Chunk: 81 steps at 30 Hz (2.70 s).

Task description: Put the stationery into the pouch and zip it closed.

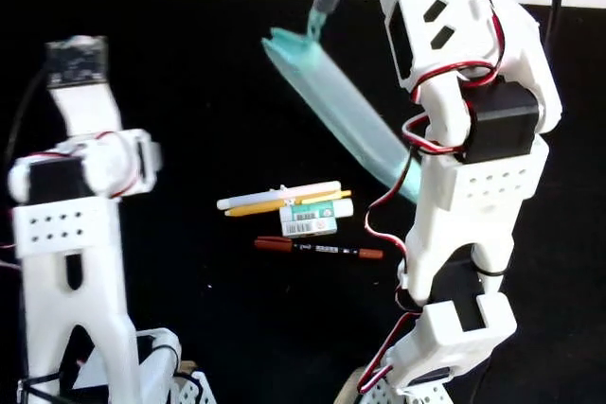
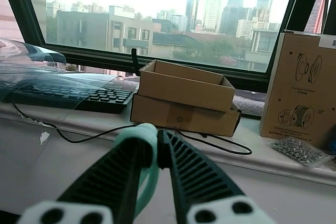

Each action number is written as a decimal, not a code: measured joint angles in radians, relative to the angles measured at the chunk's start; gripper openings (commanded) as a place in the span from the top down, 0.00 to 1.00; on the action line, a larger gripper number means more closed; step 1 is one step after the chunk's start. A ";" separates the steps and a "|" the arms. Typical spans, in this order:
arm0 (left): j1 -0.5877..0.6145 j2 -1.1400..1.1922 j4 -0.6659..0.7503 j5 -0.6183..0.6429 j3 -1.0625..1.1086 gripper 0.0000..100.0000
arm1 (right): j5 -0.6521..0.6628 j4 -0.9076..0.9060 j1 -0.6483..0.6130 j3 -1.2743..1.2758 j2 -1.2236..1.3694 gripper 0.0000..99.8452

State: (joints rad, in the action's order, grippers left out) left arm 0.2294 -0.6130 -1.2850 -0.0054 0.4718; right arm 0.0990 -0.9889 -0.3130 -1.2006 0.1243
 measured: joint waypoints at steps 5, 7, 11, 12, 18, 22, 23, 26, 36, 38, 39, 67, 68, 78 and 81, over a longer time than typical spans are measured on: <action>-0.120 0.000 0.000 -0.038 -0.025 0.81 | 0.000 -0.017 0.003 0.000 0.000 0.99; -0.126 0.000 -0.012 -0.089 -0.058 0.81 | 0.000 -0.025 0.006 0.000 0.000 0.99; -0.141 0.002 -0.094 -0.157 -0.187 0.81 | 0.000 -0.032 0.009 0.000 0.000 0.99; -0.143 0.002 -0.114 -0.163 -0.222 0.81 | 0.000 -0.041 0.009 0.000 0.000 0.99; -0.140 0.000 -0.167 -0.172 -0.304 0.82 | 0.000 -0.064 0.041 0.000 0.002 0.99; -0.163 0.000 -0.114 -0.164 -0.229 0.82 | 0.000 -0.066 0.048 0.000 -0.017 0.99; -0.173 0.000 -0.075 -0.155 -0.198 0.82 | 0.000 -0.066 0.048 0.000 -0.026 0.99; -0.218 0.000 0.054 -0.118 -0.091 0.82 | 0.000 -0.087 0.049 0.000 -0.052 0.99; -0.302 0.000 0.347 -0.018 0.092 0.82 | 0.000 -0.138 0.054 0.000 -0.084 0.99; -0.302 0.000 0.351 -0.017 0.097 0.82 | 0.000 -0.143 0.057 0.000 -0.086 0.99; -0.302 0.000 0.353 -0.017 0.097 0.82 | 0.000 -0.153 0.057 0.000 -0.089 0.99; -0.324 0.707 0.738 0.052 -0.305 0.82 | -0.021 -0.543 -0.081 -0.002 -0.126 0.99; -0.331 0.721 0.729 0.057 -0.328 0.82 | -0.031 -0.543 -0.098 -0.002 -0.126 0.99; -0.417 0.761 0.657 0.064 -0.465 0.82 | -0.046 -0.480 -0.255 -0.002 -0.126 0.99; -0.427 0.761 0.617 0.064 -0.503 0.82 | -0.046 -0.436 -0.256 -0.003 -0.126 0.99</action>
State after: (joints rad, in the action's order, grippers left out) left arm -0.1972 0.1481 -0.6682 0.0591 -0.0315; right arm 0.0529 -1.4246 -0.5692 -1.2037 -0.0015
